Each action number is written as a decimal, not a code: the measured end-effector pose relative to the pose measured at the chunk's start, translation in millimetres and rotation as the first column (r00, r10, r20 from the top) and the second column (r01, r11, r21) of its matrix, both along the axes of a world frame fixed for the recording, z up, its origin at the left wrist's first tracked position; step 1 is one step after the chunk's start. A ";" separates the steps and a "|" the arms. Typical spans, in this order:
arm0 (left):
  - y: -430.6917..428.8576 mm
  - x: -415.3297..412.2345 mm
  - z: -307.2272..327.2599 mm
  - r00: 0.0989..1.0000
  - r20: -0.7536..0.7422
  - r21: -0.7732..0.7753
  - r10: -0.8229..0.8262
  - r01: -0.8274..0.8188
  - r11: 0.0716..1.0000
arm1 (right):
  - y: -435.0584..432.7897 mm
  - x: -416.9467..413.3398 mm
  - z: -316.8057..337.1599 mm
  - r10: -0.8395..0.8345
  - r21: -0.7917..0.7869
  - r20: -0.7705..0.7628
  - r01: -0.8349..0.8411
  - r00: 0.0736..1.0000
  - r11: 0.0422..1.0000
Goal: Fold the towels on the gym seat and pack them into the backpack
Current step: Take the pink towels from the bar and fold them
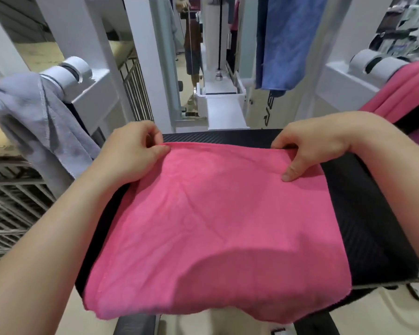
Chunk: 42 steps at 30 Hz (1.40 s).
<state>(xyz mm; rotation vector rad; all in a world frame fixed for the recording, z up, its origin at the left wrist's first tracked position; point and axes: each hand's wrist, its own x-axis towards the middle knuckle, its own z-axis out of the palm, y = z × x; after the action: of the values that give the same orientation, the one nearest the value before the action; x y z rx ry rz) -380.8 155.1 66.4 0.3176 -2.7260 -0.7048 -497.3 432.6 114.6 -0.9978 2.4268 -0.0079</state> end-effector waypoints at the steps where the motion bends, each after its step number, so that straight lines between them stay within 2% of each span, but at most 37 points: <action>1: -3.1 -0.4 -1.0 1.000 -0.027 0.136 0.006 -0.002 0.991 | 3.4 0.2 -0.2 0.002 -0.048 0.019 -0.001 1.000 0.999; 2: -7.4 -0.5 -0.7 0.999 -0.050 0.305 0.006 0.009 0.952 | 7.2 0.7 0.1 -0.002 -0.133 0.050 0.008 0.999 0.991; 4: -18.1 0.1 2.3 0.992 -0.122 0.584 0.026 0.050 0.810 | 13.3 0.9 2.5 0.004 -0.310 0.147 0.042 0.989 0.950; 6: -28.0 0.0 4.2 0.984 -0.167 0.696 0.069 0.068 0.715 | 14.6 -2.9 5.8 0.029 -0.351 0.206 0.046 0.978 0.935; 8: -34.2 -2.1 3.7 0.980 -0.173 0.696 0.101 0.049 0.716 | 11.4 -11.3 7.2 0.052 -0.278 0.243 0.019 0.969 0.960; 11: -41.2 -6.9 0.6 0.963 -0.186 0.605 0.193 -0.043 0.795 | 3.6 -23.5 10.3 0.042 -0.140 0.332 0.006 0.942 0.990; 14: -45.7 -13.7 -4.7 0.950 -0.183 0.486 0.254 -0.137 0.863 | -6.4 -31.9 12.7 -0.059 -0.065 0.308 0.083 0.950 0.994; 17: -50.2 -24.1 -12.3 0.932 -0.187 0.457 0.309 -0.196 0.868 | -19.4 -42.8 8.3 -0.217 -0.200 0.132 0.240 0.967 0.950; 20: -55.1 -33.3 -15.2 0.918 -0.181 0.544 0.354 -0.206 0.813 | -33.9 -57.0 0.0 -0.368 -0.374 -0.104 0.307 0.924 0.875; 22: -55.6 -40.7 -15.3 0.915 -0.179 0.587 0.360 -0.194 0.786 | -45.8 -66.6 -11.9 -0.417 -0.448 -0.390 0.227 0.821 0.865; 24: -53.2 -48.8 -14.8 0.901 -0.202 0.550 0.383 -0.219 0.806 | -60.3 -69.7 -25.4 -0.397 -0.460 -0.642 0.086 0.656 0.884; 26: -52.1 -51.6 -13.7 0.881 -0.238 0.362 0.409 -0.310 0.879 | -72.1 -62.4 -34.5 -0.361 -0.423 -0.697 0.051 0.619 0.905; 29: -47.3 -33.7 -6.9 0.906 -0.292 0.022 0.305 -0.312 0.950 | -78.2 -37.1 -37.4 -0.269 -0.380 -0.698 -0.026 0.663 0.925; 31: -31.1 -7.0 3.2 0.927 -0.286 -0.024 0.244 -0.261 0.965 | -83.0 1.2 -31.8 -0.152 -0.454 -0.601 -0.178 0.785 0.873; 33: -7.4 29.5 12.6 0.973 -0.177 0.037 0.149 -0.145 0.989 | -89.2 51.9 -29.3 0.037 -0.554 -0.379 -0.259 0.925 0.791; 34: 4.1 50.2 14.4 0.994 -0.096 0.053 0.058 -0.053 0.997 | -91.4 78.4 -28.3 0.147 -0.595 -0.231 -0.259 0.962 0.761; 36: 18.4 93.1 10.7 0.990 0.057 0.043 -0.129 0.126 0.991 | -93.7 121.8 -30.7 0.337 -0.611 0.068 -0.228 0.939 0.758; 37: 20.9 112.1 6.2 0.973 0.111 0.043 -0.201 0.197 0.979 | -93.5 135.5 -34.3 0.399 -0.577 0.125 -0.260 0.908 0.774; 38: 20.2 128.1 0.5 0.956 0.139 0.053 -0.257 0.252 0.966 | -92.7 144.4 -38.8 0.435 -0.529 0.084 -0.330 0.896 0.782; 40: 14.2 151.7 -11.0 0.937 0.126 0.066 -0.326 0.320 0.945 | -91.6 154.3 -48.4 0.441 -0.450 -0.109 -0.440 0.891 0.777; 42: 7.6 164.7 -21.9 0.929 0.078 0.027 -0.361 0.360 0.933 | -89.9 162.8 -54.2 0.397 -0.411 -0.244 -0.465 0.885 0.784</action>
<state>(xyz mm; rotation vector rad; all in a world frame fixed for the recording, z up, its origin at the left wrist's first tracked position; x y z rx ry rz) -216.2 162.7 44.5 -0.1644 -2.8915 -0.8168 -334.5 342.7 60.4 -1.8174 2.3055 -0.3821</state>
